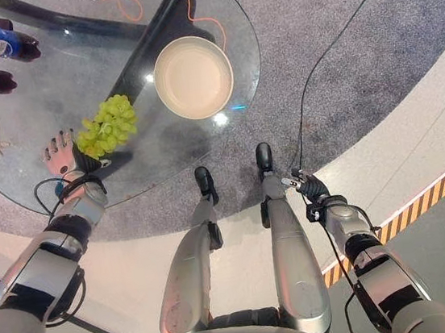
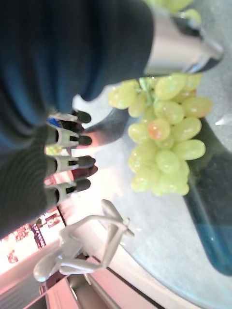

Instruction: Pick up fruits into the plate

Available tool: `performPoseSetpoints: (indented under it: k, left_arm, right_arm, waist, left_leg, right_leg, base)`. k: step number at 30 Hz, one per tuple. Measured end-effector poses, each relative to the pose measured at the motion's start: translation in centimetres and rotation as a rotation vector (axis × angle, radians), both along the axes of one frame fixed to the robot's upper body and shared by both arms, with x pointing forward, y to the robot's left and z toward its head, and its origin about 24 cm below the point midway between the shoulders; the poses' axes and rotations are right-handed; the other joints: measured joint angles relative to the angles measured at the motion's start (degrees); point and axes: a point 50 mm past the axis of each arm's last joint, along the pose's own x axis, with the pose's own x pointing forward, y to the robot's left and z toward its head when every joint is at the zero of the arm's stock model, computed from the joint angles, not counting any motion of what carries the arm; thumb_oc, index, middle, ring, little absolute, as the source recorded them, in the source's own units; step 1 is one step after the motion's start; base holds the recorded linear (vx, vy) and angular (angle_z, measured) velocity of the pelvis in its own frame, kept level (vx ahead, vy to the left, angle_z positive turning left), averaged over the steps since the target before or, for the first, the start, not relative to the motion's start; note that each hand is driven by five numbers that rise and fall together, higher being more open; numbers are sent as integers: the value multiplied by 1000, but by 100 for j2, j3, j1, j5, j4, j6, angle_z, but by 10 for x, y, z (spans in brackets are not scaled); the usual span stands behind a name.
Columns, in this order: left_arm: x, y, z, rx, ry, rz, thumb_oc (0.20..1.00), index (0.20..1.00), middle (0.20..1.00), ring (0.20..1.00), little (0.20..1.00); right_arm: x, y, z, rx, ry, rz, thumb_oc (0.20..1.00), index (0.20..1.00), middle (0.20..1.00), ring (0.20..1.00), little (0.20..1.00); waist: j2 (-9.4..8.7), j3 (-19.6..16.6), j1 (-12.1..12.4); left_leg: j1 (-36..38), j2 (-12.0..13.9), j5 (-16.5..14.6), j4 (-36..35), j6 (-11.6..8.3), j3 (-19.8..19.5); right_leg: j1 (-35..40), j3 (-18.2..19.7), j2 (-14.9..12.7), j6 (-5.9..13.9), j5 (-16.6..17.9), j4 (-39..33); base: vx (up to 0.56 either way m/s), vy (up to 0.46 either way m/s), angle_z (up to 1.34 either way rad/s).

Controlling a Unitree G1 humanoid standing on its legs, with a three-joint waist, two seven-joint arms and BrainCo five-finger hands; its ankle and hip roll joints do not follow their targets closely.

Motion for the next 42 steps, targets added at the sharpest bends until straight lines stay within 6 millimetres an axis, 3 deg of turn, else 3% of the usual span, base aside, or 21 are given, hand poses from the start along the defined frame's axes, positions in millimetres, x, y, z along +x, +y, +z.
performPoseSetpoints:
  k: [11,23,29,42]
  left_arm:
    - [1,10,11,94,32,83,1000,1000,1000,1000,1000]
    - [12,19,48,160,-6,168,1000,1000,1000,1000,1000]
    - [18,20,70,179,-51,191,1000,1000,1000,1000,1000]
    - [20,16,85,190,-106,204,1000,1000,1000,1000,1000]
  right_arm:
    - [5,3,6,35,-35,-4,1000,1000,1000,1000,1000]
    - [9,4,11,83,-52,-26,1000,1000,1000,1000,1000]
    - [13,5,15,91,-72,-21,1000,1000,1000,1000,1000]
    - [18,10,24,141,-134,-26,1000,1000,1000,1000,1000]
  waist:
    - [-121,19,-12]
    - [-379,22,-149]
    - [-404,27,-161]
    - [-423,27,-167]
  left_leg:
    - [-524,-37,0,338,9,-60]
    - [-1369,-39,-187,1063,28,-38]
    - [-1724,-29,-344,1500,49,-44]
    - [-2446,-26,-632,2304,75,-28]
  right_leg:
    - [-451,-9,-57,4,-3,235]
    - [-1173,118,-78,42,-32,633]
    - [-1413,142,-86,58,-45,814]
    - [-2016,261,-100,121,-110,1292]
  base:
    - [-1,3,3]
    - [1,1,-1]
    - [0,0,0]
    - [21,17,-1]
